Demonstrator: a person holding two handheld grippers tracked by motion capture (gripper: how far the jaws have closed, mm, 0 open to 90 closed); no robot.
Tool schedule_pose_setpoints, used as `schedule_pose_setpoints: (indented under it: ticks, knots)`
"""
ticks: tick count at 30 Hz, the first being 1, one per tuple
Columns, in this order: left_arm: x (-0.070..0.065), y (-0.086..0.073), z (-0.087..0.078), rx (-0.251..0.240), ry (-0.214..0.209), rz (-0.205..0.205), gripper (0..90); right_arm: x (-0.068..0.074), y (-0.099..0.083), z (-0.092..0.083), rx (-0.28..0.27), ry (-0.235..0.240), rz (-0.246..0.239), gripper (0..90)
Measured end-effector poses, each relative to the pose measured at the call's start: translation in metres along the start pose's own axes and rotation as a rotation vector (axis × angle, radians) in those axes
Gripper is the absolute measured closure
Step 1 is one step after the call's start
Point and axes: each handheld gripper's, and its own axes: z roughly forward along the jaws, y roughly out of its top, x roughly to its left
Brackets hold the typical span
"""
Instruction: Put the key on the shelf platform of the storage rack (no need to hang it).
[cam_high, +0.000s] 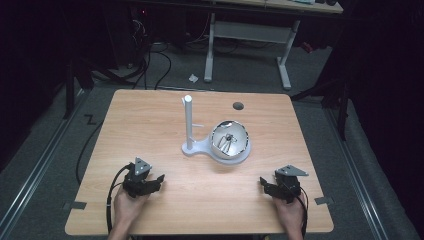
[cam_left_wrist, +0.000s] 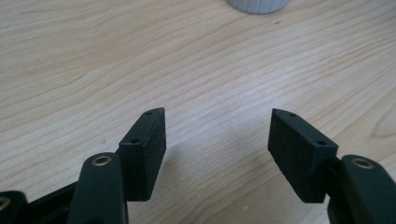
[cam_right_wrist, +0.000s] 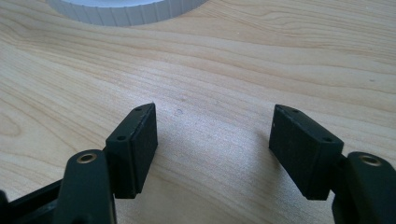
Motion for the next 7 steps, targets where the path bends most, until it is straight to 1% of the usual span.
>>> schedule_pose_setpoints:
  ticks: [1,2,3,4,7]
  knots:
    - [0.0011,-0.002,0.0006,0.002,0.005,0.004,37.5,0.0,0.0,0.0,0.0,0.0,0.0,32.7]
    - [0.0029,-0.0037,0.0002,-0.014,-0.005,-0.005,36.6,0.0,0.0,0.0,0.0,0.0,0.0,32.7]
    - [0.0043,-0.0041,-0.0003,-0.028,-0.011,-0.028,36.4,0.0,0.0,0.0,0.0,0.0,0.0,32.7]
    - [0.0054,-0.0041,-0.0009,-0.028,-0.001,-0.023,36.5,0.0,0.0,0.0,0.0,0.0,0.0,32.7]
    - [0.0055,-0.0042,-0.0011,-0.028,0.0,-0.022,35.8,0.0,0.0,0.0001,0.0,0.0,0.0,32.7]
